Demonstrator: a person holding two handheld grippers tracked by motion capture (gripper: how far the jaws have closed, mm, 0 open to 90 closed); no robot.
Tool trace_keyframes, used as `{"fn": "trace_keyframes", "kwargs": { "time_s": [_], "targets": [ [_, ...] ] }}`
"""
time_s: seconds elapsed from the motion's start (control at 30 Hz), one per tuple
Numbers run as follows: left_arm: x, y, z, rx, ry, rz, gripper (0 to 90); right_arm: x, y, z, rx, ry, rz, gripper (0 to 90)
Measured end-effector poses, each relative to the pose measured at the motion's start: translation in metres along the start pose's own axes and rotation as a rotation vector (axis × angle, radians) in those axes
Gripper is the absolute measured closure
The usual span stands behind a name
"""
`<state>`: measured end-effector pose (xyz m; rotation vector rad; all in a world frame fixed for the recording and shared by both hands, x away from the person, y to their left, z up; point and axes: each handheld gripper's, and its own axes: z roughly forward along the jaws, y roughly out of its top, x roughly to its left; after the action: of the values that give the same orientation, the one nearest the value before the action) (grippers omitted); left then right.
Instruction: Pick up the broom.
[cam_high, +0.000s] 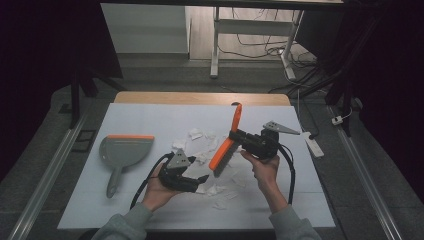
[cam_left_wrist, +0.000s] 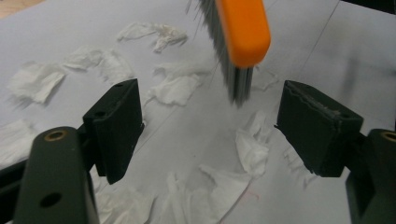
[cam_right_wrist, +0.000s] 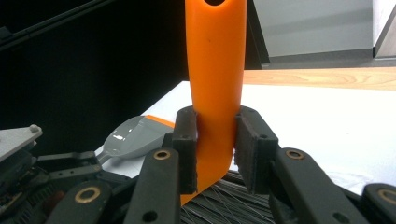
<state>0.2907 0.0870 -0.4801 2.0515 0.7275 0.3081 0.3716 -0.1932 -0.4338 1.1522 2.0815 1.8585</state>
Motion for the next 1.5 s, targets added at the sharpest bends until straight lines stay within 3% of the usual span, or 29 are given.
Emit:
{"fn": "trace_keyframes", "kwargs": {
  "time_s": [0.33, 0.43, 0.63, 0.73, 0.8, 1.03, 1.2, 1.5],
  "targets": [
    [-0.004, 0.000, 0.016, -0.054, 0.005, -0.001, 34.5, 0.013, -0.010, 0.010, -0.036, -0.008, 0.053, 70.8],
    [-0.005, -0.002, 0.020, -0.063, 0.018, 0.005, 40.2, 0.015, -0.014, 0.013, -0.038, -0.005, 0.079, 70.8],
    [-0.004, -0.002, 0.027, -0.066, 0.053, -0.024, 54.1, 0.019, -0.019, 0.017, -0.043, -0.008, 0.117, 70.7],
    [-0.001, -0.003, 0.028, -0.064, 0.057, -0.028, 65.7, 0.023, -0.020, 0.019, -0.041, 0.002, 0.126, 70.7],
    [0.000, -0.003, 0.027, -0.060, 0.067, -0.032, 73.7, 0.024, -0.021, 0.019, -0.036, 0.005, 0.122, 70.7],
    [0.007, -0.004, 0.024, -0.025, 0.075, -0.047, 77.7, 0.027, -0.022, 0.022, -0.013, 0.005, 0.089, 70.4],
    [0.009, -0.003, 0.022, 0.001, 0.080, -0.035, 79.3, 0.025, -0.021, 0.023, 0.007, 0.012, 0.101, 69.3],
    [0.017, 0.001, 0.008, 0.002, 0.073, -0.024, 80.2, 0.026, -0.016, 0.023, 0.036, -0.001, 0.018, 56.0]
  ]
}}
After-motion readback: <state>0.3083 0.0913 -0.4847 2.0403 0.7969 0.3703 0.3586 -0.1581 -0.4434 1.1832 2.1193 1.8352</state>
